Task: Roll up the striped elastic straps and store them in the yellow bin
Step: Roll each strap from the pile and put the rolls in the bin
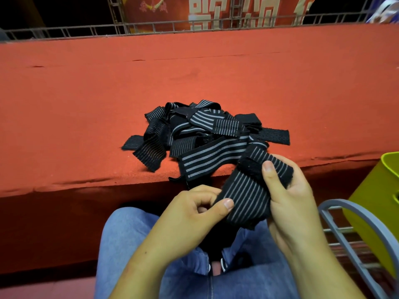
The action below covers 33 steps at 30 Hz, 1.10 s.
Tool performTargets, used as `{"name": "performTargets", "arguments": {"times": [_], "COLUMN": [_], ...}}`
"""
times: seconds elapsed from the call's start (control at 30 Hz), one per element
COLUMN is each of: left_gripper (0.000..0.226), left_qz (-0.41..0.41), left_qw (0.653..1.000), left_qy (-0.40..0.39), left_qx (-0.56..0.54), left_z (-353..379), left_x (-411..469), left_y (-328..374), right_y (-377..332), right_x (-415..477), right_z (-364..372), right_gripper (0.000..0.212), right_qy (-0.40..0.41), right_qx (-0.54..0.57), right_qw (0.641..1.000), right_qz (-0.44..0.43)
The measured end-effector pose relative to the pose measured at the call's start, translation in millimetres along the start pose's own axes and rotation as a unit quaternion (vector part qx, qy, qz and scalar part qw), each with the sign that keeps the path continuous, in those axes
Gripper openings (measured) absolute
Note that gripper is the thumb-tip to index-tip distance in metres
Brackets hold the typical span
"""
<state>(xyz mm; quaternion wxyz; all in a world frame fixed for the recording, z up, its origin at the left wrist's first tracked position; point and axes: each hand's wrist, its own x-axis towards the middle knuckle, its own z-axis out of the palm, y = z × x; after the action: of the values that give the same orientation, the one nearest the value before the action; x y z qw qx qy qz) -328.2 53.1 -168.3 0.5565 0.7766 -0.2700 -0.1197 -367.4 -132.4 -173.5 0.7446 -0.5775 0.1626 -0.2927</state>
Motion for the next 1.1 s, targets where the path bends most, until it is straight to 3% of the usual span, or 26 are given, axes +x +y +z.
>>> {"name": "performTargets", "arguments": {"times": [0.07, 0.23, 0.53, 0.87, 1.1], "left_gripper": [0.009, 0.026, 0.036, 0.036, 0.044], "left_qz": [-0.027, -0.033, 0.029, 0.026, 0.034], "left_qw": [0.999, 0.993, 0.984, 0.978, 0.984], "left_qy": [0.017, 0.088, 0.049, 0.09, 0.113], "left_qx": [0.0, -0.073, -0.169, -0.186, -0.13], "left_z": [0.2, -1.2, 0.6, -2.8, -4.5], "left_x": [1.5, 4.1, 6.2, 5.9, 5.5], "left_y": [-5.3, 0.4, 7.9, 5.8, 7.4], "right_y": [-1.5, -6.4, -4.3, -7.2, -12.6], "right_x": [-1.3, -5.7, -12.5, -16.4, -17.6], "right_z": [1.6, 3.9, 9.0, 15.1, 16.9], "right_gripper": [0.028, 0.032, 0.026, 0.038, 0.048], "right_qy": [-0.012, -0.076, -0.21, -0.188, -0.2], "right_qx": [0.001, -0.009, -0.035, 0.04, 0.068], "right_qw": [1.0, 0.997, 0.977, 0.975, 0.964], "right_qz": [0.001, -0.004, 0.0, 0.115, 0.158]}}
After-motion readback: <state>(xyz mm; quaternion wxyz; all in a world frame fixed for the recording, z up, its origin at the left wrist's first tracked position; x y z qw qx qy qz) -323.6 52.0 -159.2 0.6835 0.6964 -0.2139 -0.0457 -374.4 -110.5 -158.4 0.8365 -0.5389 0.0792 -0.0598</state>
